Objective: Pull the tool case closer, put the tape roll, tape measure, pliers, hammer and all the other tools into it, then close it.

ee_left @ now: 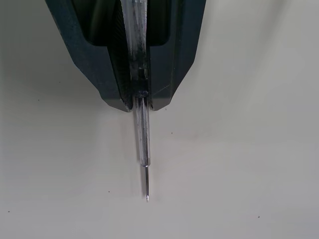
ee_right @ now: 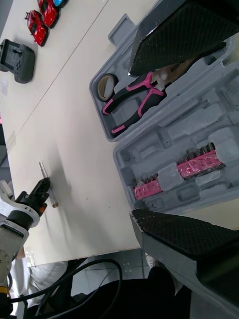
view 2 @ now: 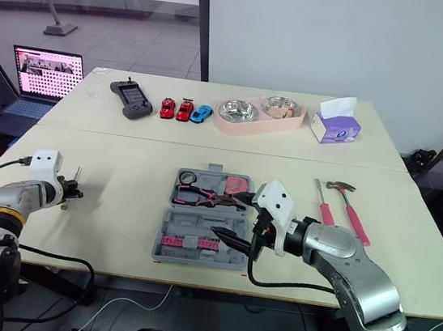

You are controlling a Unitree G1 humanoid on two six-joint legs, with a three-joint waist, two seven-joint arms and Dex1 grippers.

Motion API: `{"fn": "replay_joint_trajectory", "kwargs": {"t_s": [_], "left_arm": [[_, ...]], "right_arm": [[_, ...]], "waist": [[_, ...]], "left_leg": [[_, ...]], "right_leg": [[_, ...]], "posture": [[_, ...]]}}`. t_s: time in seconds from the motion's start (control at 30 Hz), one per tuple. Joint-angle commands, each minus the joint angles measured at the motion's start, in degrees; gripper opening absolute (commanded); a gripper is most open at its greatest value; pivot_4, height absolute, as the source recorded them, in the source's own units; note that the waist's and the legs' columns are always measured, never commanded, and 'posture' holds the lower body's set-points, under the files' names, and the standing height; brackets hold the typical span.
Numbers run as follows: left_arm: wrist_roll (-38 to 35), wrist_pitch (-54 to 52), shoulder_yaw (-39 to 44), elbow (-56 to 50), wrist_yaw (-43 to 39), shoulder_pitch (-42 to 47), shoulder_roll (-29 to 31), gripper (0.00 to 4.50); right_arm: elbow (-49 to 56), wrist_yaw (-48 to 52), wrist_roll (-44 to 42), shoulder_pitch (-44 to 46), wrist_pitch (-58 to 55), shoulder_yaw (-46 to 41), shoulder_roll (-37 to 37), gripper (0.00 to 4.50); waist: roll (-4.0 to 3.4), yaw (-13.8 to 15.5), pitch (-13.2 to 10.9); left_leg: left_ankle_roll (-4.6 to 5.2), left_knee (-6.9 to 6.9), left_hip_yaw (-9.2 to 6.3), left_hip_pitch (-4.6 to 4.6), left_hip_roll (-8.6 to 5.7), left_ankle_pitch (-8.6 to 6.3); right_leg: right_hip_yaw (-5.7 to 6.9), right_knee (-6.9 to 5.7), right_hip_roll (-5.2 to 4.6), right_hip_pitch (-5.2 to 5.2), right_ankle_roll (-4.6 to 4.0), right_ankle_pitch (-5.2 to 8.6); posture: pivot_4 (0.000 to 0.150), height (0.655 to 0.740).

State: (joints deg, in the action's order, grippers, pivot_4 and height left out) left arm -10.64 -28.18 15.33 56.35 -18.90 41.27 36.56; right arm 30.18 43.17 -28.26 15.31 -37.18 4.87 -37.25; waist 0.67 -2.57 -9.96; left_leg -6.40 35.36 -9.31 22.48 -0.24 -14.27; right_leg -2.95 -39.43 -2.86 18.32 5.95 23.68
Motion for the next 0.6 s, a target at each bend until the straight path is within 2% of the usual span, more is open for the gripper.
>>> {"fn": "replay_joint_trajectory", "kwargs": {"t_s": [0.03, 0.13, 0.2, 0.37, 0.5, 0.6], "left_arm": [[-0.44, -0.53, 0.29, -1.67, -0.75, -0.30, -0.47, 0.05], [0.00, 0.94, -2.00, -9.26, -5.31, -1.29, 0.25, 0.05], [0.38, 1.86, -4.93, -17.24, -10.99, -2.12, 1.52, 0.05], [0.79, 1.35, -12.12, -28.34, -24.29, -1.36, 4.42, 0.05], [1.85, 5.24, -24.00, -34.60, -45.29, 2.06, 7.10, 0.05], [2.91, 7.82, -29.79, -33.92, -56.37, 5.51, 7.29, 0.05]], "right_arm": [[1.99, -0.14, -0.11, 0.45, 0.27, -1.29, -0.67, 4.50], [2.20, -0.83, 0.05, 0.25, -0.01, -1.58, -0.68, 4.50], [2.57, -1.58, 0.03, -0.04, -0.34, -1.86, -0.54, 4.50], [3.55, -3.63, 0.10, -0.69, -1.10, -1.52, 0.39, 4.50], [3.65, -5.63, 0.65, -2.07, -0.68, -1.13, 1.67, 4.50], [3.35, -6.38, 1.30, -2.43, -0.26, -0.73, 2.38, 4.50]], "waist": [[0.00, 0.01, 0.00], [0.08, 0.05, -0.05], [0.10, 0.06, -0.05], [0.13, -0.01, -0.07], [0.11, 0.00, -0.07], [0.11, -0.10, -0.08]], "left_leg": [[0.01, 0.00, 0.00, 0.00, 0.00, 0.00], [-0.07, 0.00, 0.00, 0.04, 0.00, 0.04], [-0.19, 0.01, -0.03, 0.12, 0.00, 0.11], [-0.24, 0.12, -0.13, 0.35, 0.01, 0.13], [-0.24, 0.12, -0.11, 0.36, 0.01, 0.13], [-0.23, 0.12, -0.09, 0.37, 0.00, 0.13]], "right_leg": [[0.00, 0.00, 0.00, 0.00, 0.00, 0.00], [0.00, 0.01, 0.00, 0.01, 0.00, 0.00], [0.02, 0.02, 0.00, 0.05, 0.00, 0.00], [0.09, 0.05, 0.03, 0.16, 0.00, 0.00], [0.10, 0.05, 0.05, 0.15, 0.00, 0.00], [0.10, 0.06, 0.05, 0.15, 0.00, 0.00]], "posture": [[0.150, 0.7400], [0.150, 0.7400], [0.150, 0.7400], [0.150, 0.7400], [0.150, 0.7400], [0.150, 0.7400]]}}
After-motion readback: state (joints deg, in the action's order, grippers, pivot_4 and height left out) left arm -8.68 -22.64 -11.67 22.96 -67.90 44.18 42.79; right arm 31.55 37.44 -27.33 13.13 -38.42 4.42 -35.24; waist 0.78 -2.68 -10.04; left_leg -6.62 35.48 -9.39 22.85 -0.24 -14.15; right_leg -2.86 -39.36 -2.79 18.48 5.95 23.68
